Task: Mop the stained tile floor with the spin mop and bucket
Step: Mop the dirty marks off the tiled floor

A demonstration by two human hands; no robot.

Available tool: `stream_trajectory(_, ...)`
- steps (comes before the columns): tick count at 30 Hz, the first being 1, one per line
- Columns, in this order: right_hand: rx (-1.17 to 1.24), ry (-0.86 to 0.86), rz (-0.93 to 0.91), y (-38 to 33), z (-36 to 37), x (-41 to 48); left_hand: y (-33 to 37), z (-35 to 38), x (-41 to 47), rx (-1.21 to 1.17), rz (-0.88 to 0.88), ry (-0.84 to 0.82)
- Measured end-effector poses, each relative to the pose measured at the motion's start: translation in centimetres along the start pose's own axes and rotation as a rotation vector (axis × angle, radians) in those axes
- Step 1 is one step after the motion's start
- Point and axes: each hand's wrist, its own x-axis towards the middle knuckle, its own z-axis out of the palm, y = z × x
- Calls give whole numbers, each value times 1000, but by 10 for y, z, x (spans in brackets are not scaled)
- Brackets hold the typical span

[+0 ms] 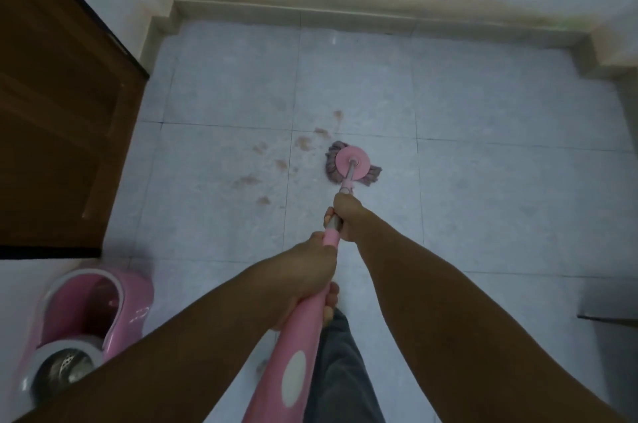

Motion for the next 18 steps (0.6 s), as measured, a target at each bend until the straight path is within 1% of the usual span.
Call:
stream_trajectory(6, 54, 18, 2, -74, -2, 62, 82, 1, 40, -15, 27, -28)
stream_trajectory(13, 11, 19, -52, -173, 26, 126, 185, -16, 97, -40, 110, -22)
stream_trajectory(15, 15, 30, -68, -190, 32, 141, 204, -21, 111, -33, 141, -13)
stream_trajectory(18, -6, 39, -43, -189, 40, 158, 209, -29, 124, -15, 133, -14)
